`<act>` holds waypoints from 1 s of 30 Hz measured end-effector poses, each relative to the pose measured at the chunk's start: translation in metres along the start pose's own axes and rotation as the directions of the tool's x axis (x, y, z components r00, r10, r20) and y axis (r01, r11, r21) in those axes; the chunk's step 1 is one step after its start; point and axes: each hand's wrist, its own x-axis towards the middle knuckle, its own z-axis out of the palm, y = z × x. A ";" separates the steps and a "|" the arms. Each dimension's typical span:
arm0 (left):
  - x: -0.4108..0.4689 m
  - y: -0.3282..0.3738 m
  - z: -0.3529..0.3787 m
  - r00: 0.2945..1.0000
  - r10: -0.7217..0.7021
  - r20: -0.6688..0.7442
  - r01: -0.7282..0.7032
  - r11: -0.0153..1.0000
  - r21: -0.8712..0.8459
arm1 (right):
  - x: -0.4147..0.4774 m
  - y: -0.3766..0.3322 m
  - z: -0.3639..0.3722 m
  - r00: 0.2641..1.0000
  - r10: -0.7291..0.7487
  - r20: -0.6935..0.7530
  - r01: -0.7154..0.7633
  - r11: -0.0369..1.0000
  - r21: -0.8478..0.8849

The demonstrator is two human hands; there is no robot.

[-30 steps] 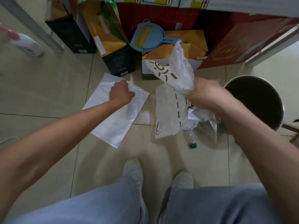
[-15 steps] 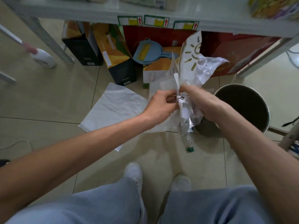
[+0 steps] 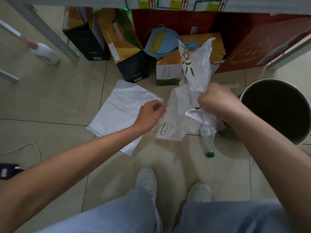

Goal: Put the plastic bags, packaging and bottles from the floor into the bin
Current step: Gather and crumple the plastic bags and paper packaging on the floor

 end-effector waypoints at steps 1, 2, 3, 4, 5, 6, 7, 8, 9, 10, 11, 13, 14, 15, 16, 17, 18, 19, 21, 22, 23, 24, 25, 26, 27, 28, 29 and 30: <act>0.011 -0.031 -0.003 0.998 -0.070 -0.010 0.070 0.986 0.153 | 0.002 0.000 0.001 1.000 -0.008 0.005 0.008 0.999 -0.036; 0.020 -0.062 -0.006 0.988 -0.151 0.005 0.142 0.937 0.319 | 0.003 0.000 0.000 1.000 -0.023 0.006 0.023 0.997 -0.071; 0.026 -0.094 -0.009 0.970 -0.242 0.025 0.200 0.853 0.482 | 0.003 0.000 -0.001 0.999 -0.038 0.015 0.039 0.994 -0.107; 0.029 -0.123 -0.011 0.945 -0.327 0.030 0.238 0.743 0.626 | 0.003 0.000 -0.003 0.998 -0.050 0.031 0.054 0.988 -0.142; 0.027 -0.148 -0.011 0.919 -0.393 0.019 0.257 0.636 0.728 | 0.001 0.000 -0.004 0.997 -0.061 0.049 0.068 0.982 -0.178; 0.026 -0.171 -0.009 0.896 -0.443 0.008 0.273 0.566 0.778 | 0.001 0.001 -0.005 0.996 -0.064 0.068 0.077 0.976 -0.205; 0.023 -0.189 -0.007 0.885 -0.466 0.001 0.287 0.545 0.788 | 0.001 0.002 -0.004 0.994 -0.064 0.083 0.082 0.971 -0.226; 0.020 -0.203 -0.002 0.889 -0.458 -0.011 0.296 0.556 0.777 | 0.001 0.003 -0.004 0.993 -0.057 0.102 0.081 0.966 -0.247; 0.019 -0.216 0.002 0.904 -0.427 -0.027 0.295 0.576 0.762 | 0.002 0.004 -0.003 0.991 -0.052 0.122 0.083 0.960 -0.267; 0.017 -0.225 0.003 0.921 -0.387 -0.043 0.284 0.594 0.753 | 0.003 0.004 -0.003 0.989 -0.049 0.140 0.088 0.953 -0.288; 0.017 -0.231 0.005 0.932 -0.360 -0.046 0.273 0.613 0.742 | 0.004 0.004 -0.003 0.987 -0.041 0.158 0.087 0.950 -0.300; 0.016 -0.237 0.003 0.941 -0.333 -0.064 0.277 0.644 0.713 | 0.002 0.000 -0.006 0.985 -0.021 0.168 0.071 0.953 -0.295; 0.017 -0.239 0.000 0.943 -0.320 -0.090 0.286 0.644 0.710 | 0.002 -0.002 -0.007 0.987 -0.019 0.162 0.067 0.953 -0.297; 0.019 -0.240 -0.003 0.948 -0.293 -0.124 0.289 0.632 0.720 | 0.001 -0.003 -0.007 0.988 -0.021 0.153 0.067 0.950 -0.303; 0.022 -0.239 -0.007 0.954 -0.257 -0.155 0.286 0.617 0.733 | 0.001 -0.006 -0.008 0.989 -0.022 0.145 0.067 0.948 -0.312; 0.027 -0.237 -0.011 0.958 -0.224 -0.180 0.282 0.609 0.741 | 0.000 -0.010 -0.008 0.990 -0.024 0.139 0.068 0.946 -0.318; 0.030 -0.230 -0.016 0.955 -0.209 -0.211 0.296 0.610 0.735 | -0.001 -0.013 -0.007 0.990 -0.025 0.137 0.068 0.947 -0.315; 0.034 -0.223 -0.020 0.946 -0.215 -0.243 0.324 0.635 0.702 | -0.003 -0.017 -0.006 0.990 -0.026 0.135 0.066 0.951 -0.303; 0.041 -0.199 -0.028 0.929 -0.255 -0.268 0.368 0.712 0.598 | -0.006 -0.022 -0.004 0.992 -0.015 0.125 0.050 0.959 -0.280; 0.042 -0.184 -0.032 0.930 -0.257 -0.261 0.362 0.753 0.549 | -0.007 -0.023 -0.004 0.992 -0.015 0.121 0.048 0.959 -0.281; 0.042 -0.167 -0.035 0.940 -0.231 -0.252 0.333 0.788 0.518 | -0.008 -0.023 -0.003 0.993 -0.021 0.116 0.054 0.957 -0.285; 0.040 -0.149 -0.038 0.953 -0.198 -0.231 0.291 0.816 0.500 | -0.009 -0.024 -0.004 0.994 -0.025 0.109 0.056 0.956 -0.287; 0.038 -0.130 -0.039 0.966 -0.158 -0.203 0.240 0.840 0.487 | -0.009 -0.023 -0.004 0.994 -0.028 0.103 0.057 0.957 -0.284; 0.031 -0.107 -0.040 0.977 -0.122 -0.173 0.191 0.862 0.470 | -0.011 -0.023 -0.006 0.995 -0.035 0.098 0.061 0.958 -0.282; 0.023 -0.084 -0.040 0.986 -0.088 -0.144 0.145 0.881 0.450 | -0.014 -0.021 -0.008 0.995 -0.045 0.092 0.069 0.959 -0.275; 0.013 -0.059 -0.039 0.991 -0.062 -0.116 0.107 0.895 0.434 | -0.018 -0.020 -0.011 0.994 -0.052 0.092 0.075 0.962 -0.264; 0.001 -0.034 -0.038 0.996 -0.036 -0.085 0.068 0.905 0.420 | -0.021 -0.020 -0.013 0.994 -0.063 0.088 0.083 0.966 -0.246; -0.010 -0.011 -0.035 0.998 -0.024 -0.053 0.043 0.918 0.395 | -0.023 -0.019 -0.015 0.993 -0.064 0.097 0.084 0.971 -0.222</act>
